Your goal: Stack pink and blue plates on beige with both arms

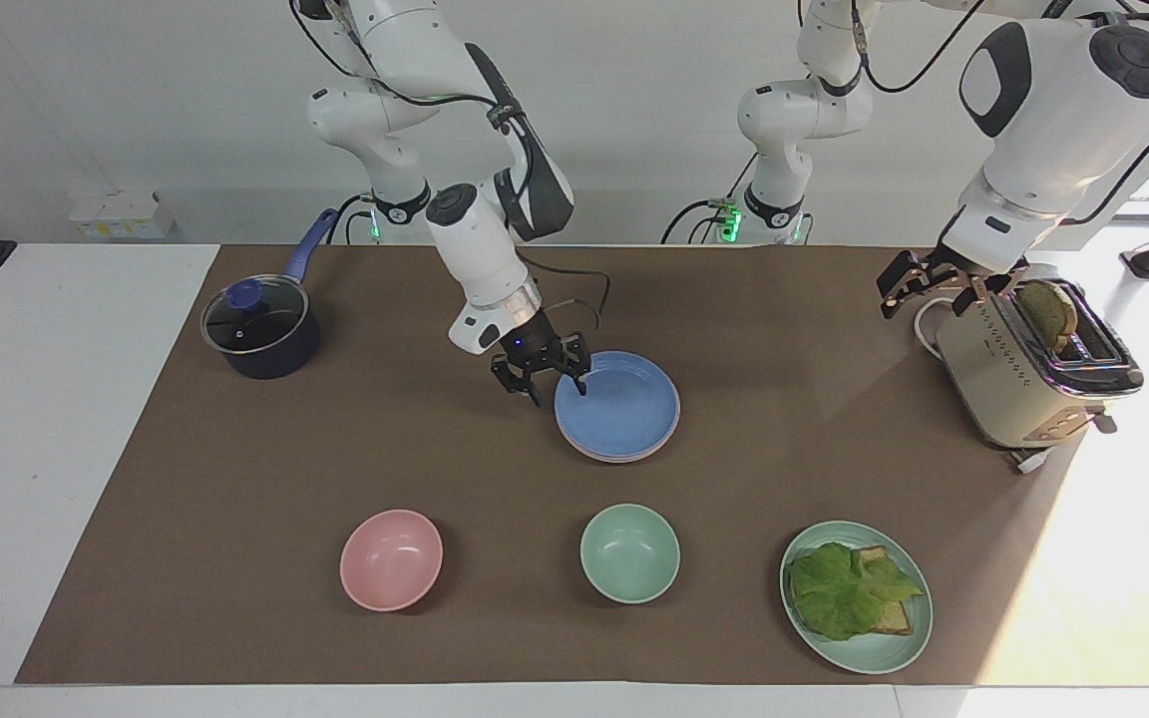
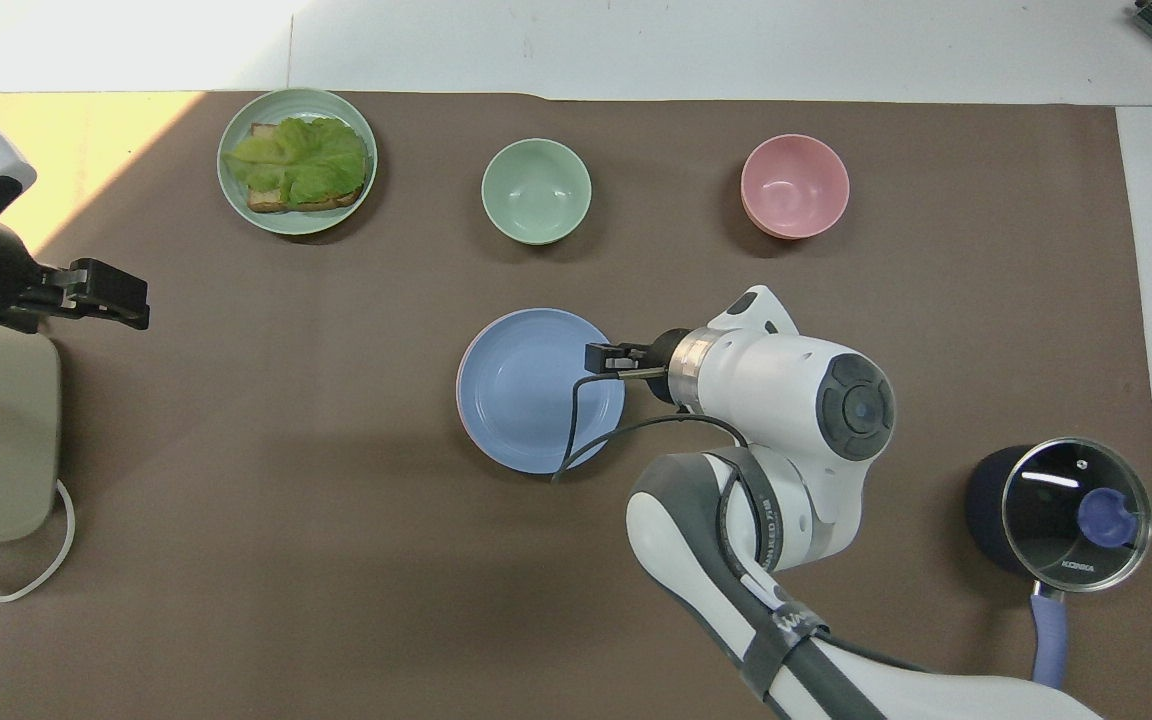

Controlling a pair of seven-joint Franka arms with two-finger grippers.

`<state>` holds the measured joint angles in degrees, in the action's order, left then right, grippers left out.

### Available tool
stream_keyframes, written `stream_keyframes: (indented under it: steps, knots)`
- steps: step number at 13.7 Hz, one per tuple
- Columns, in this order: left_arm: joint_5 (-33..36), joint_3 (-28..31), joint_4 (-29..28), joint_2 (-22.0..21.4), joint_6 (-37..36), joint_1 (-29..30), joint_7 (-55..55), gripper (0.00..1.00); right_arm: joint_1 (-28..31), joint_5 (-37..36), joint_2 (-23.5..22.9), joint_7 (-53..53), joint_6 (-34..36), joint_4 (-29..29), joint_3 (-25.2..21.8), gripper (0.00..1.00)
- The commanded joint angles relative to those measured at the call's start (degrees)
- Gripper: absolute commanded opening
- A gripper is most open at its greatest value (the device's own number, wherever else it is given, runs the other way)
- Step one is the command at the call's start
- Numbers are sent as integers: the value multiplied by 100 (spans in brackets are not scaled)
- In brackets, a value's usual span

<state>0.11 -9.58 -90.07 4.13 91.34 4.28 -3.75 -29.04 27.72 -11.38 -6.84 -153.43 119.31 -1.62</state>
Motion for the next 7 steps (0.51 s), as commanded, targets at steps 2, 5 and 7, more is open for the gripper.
stream_keyframes:
  steps: [2,5,7]
  knots:
    - [50,-26,-2,-44,-82,56,6,100,757,-135,600,-160,715,4,-5,95]
    - [50,-26,-2,-35,-82,56,6,100,1479,-809,1092,-133,1515,-31,-5,100]
    - [50,-26,-2,-44,-90,56,6,100,1909,-1652,1304,-98,2322,-275,4,100]
